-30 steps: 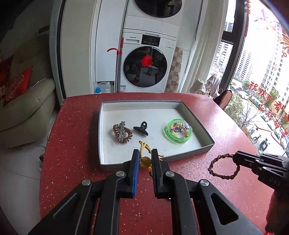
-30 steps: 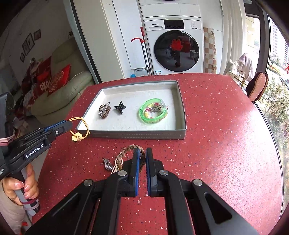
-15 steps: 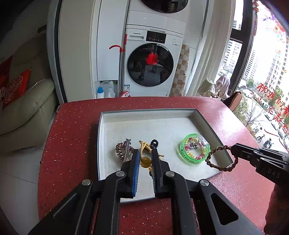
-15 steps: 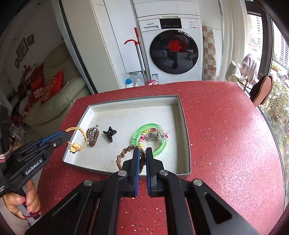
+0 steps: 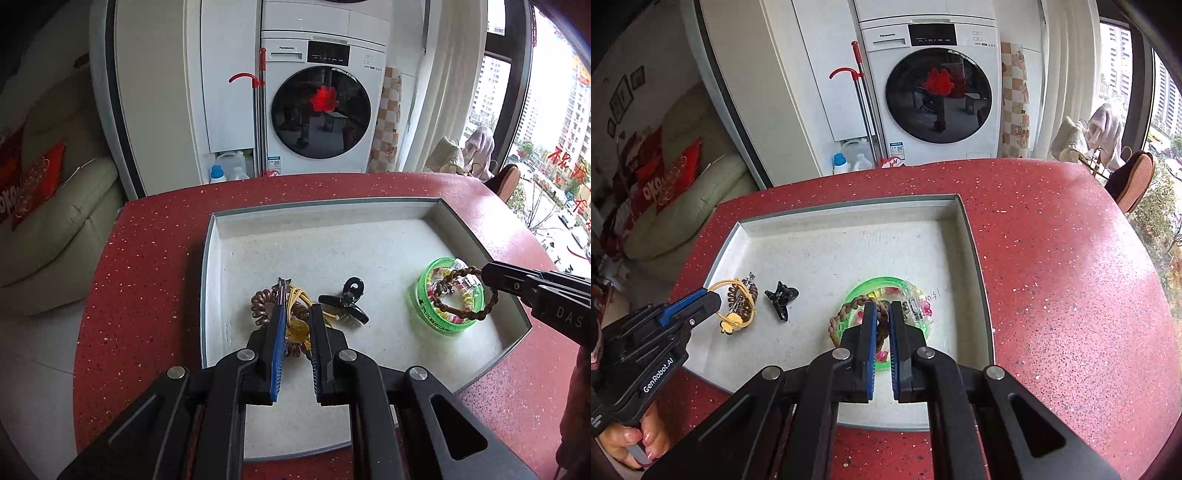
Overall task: Organize jewelry
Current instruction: 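Lower the hair tie onto the spiked clip and the bracelet into the bangle, opening both grippers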
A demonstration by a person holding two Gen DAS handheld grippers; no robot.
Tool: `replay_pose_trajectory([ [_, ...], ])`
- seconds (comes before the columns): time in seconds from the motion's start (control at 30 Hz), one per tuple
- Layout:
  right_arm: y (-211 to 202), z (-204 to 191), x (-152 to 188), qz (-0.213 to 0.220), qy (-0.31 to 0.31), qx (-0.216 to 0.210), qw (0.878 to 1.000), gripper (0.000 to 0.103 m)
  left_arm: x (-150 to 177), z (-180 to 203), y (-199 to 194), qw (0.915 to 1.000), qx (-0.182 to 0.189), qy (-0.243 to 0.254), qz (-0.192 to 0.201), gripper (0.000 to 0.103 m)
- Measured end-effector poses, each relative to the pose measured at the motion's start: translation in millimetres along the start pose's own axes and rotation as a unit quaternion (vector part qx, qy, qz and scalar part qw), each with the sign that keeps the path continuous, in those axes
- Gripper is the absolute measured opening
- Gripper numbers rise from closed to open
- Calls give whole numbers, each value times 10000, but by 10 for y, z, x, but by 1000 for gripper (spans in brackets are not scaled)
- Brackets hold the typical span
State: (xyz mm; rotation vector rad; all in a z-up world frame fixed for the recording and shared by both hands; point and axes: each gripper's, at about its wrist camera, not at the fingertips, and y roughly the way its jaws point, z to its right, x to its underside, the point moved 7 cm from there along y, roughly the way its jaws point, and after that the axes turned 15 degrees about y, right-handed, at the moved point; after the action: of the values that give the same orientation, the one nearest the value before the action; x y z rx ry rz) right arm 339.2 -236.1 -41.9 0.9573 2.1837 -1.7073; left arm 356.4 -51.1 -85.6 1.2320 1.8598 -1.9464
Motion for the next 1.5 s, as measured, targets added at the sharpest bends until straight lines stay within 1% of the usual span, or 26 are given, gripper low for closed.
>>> replay_pose_trajectory([
  [0.17, 129, 53, 69, -85, -65, 156, 9998, 7, 99, 47, 152, 9996, -114, 158, -198, 31],
  [0.37, 202, 98, 157, -186, -96, 238, 9995, 7, 89, 108, 179, 9984, -343, 415, -179, 32],
  [0.57, 214, 67, 198, -239, -164, 273, 9992, 8, 91, 129, 180, 9974, -478, 500, -189, 32],
  [0.63, 202, 55, 200, -251, -166, 246, 9992, 11, 98, 119, 167, 9973, -521, 470, -200, 32],
  [0.67, 187, 48, 201, -247, -155, 215, 9993, 17, 100, 114, 160, 9974, -523, 451, -208, 32],
  [0.7, 170, 44, 189, -230, -140, 178, 9995, 29, 101, 111, 152, 9975, -522, 432, -212, 32],
  [0.73, 145, 33, 184, -197, -136, 148, 9996, 35, 102, 104, 142, 9975, -530, 419, -205, 32],
  [0.77, 119, 19, 179, -150, -143, 150, 9997, 45, 100, 100, 133, 9975, -548, 413, -196, 32],
  [0.8, 92, 4, 173, -104, -157, 143, 9997, 47, 99, 97, 124, 9973, -567, 414, -190, 32],
  [1.07, -63, -70, 129, 26, -123, -2, 9999, 50, 60, 82, 35, 9973, -615, 378, -97, 32],
  [1.5, -281, -109, 140, 154, -78, -163, 9997, 51, 28, 35, -130, 9980, -593, 194, 44, 32],
])
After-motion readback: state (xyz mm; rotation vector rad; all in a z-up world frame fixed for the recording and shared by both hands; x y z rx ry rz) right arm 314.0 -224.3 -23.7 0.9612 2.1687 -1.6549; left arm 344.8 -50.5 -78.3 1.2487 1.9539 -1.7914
